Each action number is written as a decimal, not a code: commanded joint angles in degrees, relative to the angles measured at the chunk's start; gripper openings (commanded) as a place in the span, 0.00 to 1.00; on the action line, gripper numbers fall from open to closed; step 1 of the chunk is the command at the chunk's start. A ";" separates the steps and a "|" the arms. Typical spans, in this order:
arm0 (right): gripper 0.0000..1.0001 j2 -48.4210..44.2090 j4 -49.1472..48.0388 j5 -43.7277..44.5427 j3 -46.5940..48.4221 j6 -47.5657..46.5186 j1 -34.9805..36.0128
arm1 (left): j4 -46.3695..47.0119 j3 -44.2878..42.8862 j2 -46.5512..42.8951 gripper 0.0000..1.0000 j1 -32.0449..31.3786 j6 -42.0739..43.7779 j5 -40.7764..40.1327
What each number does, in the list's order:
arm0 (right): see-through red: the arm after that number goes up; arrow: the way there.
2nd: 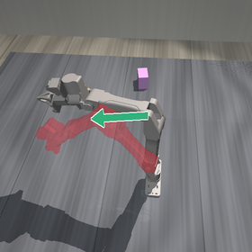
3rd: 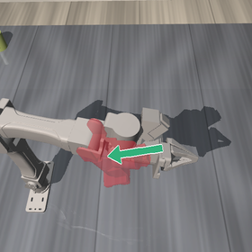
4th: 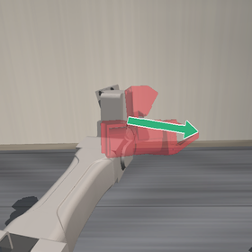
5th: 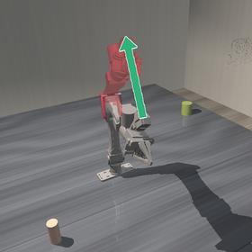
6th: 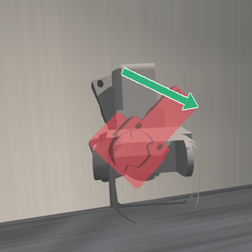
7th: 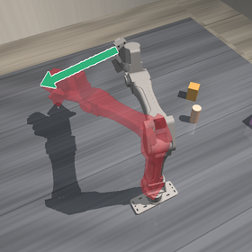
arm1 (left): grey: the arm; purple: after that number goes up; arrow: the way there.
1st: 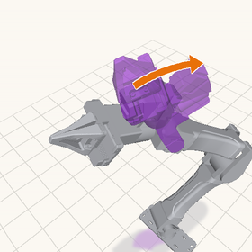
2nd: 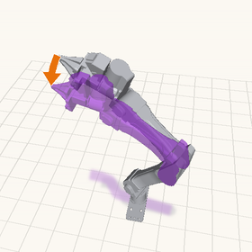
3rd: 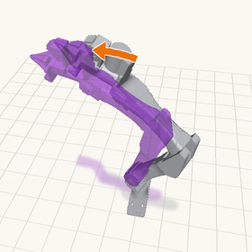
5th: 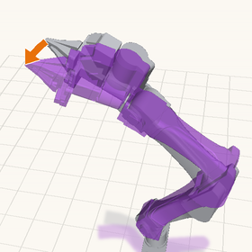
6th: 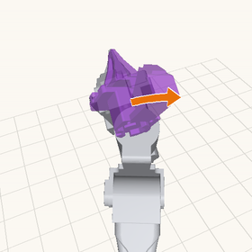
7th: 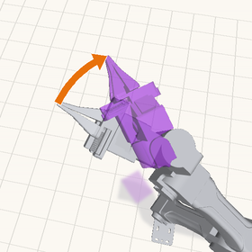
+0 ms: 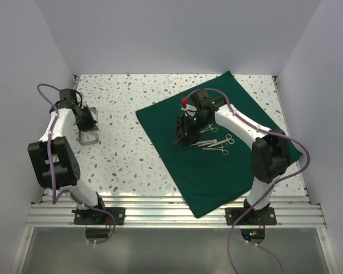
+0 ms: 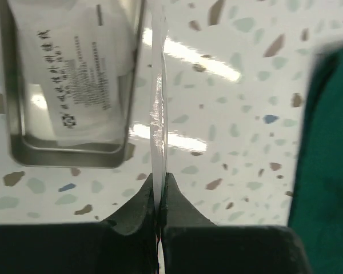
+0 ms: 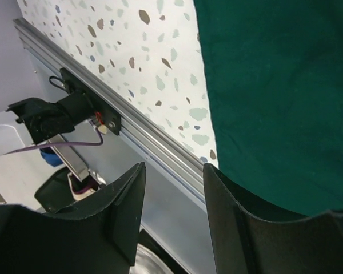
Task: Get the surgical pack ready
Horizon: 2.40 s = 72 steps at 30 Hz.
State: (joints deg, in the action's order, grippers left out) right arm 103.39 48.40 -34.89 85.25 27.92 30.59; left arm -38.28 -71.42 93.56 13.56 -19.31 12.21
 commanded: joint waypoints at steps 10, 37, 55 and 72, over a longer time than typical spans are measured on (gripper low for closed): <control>0.49 -1.62 -1.38 -3.60 -3.25 -4.10 -5.01 | -5.66 -7.42 11.91 0.00 6.03 9.20 -1.40; 0.48 1.29 -1.91 -7.21 -2.64 -4.37 -6.95 | -8.39 -12.96 10.42 0.61 6.83 1.21 -8.42; 0.46 -2.93 -0.33 5.96 -5.18 0.19 -12.11 | -4.70 -17.96 19.72 0.23 6.92 -0.91 -10.71; 0.39 -2.76 -1.12 28.30 -10.98 26.38 -19.52 | -4.52 -7.69 -1.88 0.63 -5.99 -5.64 -7.90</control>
State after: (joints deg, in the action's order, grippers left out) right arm 100.05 47.70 -9.39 74.11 46.87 10.87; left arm -43.31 -80.68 96.31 11.00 -22.41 3.29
